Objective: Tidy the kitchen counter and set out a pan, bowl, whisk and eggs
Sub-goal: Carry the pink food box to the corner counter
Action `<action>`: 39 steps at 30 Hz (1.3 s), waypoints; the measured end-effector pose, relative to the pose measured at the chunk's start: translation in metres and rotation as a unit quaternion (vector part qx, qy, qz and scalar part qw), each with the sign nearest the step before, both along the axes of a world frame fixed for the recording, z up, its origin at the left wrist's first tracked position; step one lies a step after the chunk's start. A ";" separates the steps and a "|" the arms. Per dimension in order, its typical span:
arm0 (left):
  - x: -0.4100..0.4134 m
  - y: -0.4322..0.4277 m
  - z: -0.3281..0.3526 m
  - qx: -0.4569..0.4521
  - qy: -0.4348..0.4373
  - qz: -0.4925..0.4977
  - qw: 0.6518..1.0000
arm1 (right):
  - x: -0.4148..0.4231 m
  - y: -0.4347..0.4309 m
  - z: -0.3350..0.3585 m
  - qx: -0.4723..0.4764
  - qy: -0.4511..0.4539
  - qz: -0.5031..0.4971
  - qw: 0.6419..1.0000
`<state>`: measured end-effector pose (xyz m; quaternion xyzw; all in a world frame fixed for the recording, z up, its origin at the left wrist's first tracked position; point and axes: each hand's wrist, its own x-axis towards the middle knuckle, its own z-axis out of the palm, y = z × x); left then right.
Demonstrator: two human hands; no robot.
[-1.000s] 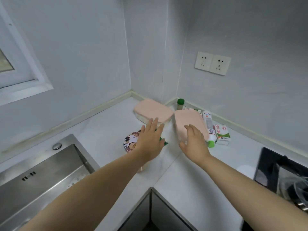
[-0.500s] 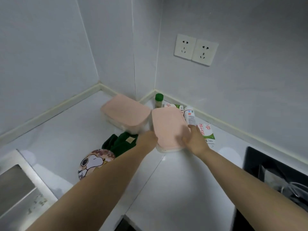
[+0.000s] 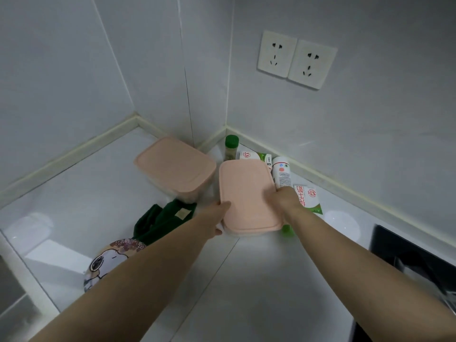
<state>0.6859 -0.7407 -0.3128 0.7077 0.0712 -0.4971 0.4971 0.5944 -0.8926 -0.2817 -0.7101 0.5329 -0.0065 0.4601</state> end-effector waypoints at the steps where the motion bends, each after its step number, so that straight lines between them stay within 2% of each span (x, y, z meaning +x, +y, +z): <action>1: 0.000 0.001 0.000 -0.008 0.014 0.009 1.000 | -0.002 0.002 -0.001 0.004 0.004 -0.007 1.000; 9: -0.012 0.020 0.018 -0.077 0.060 0.130 0.987 | -0.014 0.026 0.023 -0.005 -0.017 -0.046 0.999; 15: -0.028 0.037 0.038 -0.122 0.056 0.151 0.979 | -0.032 0.043 0.047 -0.013 -0.083 -0.075 0.994; 18: -0.038 0.045 0.053 -0.144 0.049 0.124 0.981 | -0.048 0.057 0.062 0.039 -0.132 -0.125 0.982; 22: -0.054 0.059 0.068 -0.162 0.042 0.094 0.981 | -0.075 0.083 0.075 0.220 -0.193 -0.167 0.941; 24: -0.062 0.067 0.075 -0.171 0.025 0.058 0.983 | -0.090 0.094 0.076 0.270 -0.211 -0.168 0.924; 32: -0.093 0.094 0.095 -0.187 -0.005 -0.035 0.982 | -0.134 0.134 0.070 0.286 -0.289 -0.235 0.883; 39: -0.135 0.107 0.096 -0.201 0.000 -0.111 0.973 | -0.191 0.161 0.066 0.233 -0.316 -0.309 0.866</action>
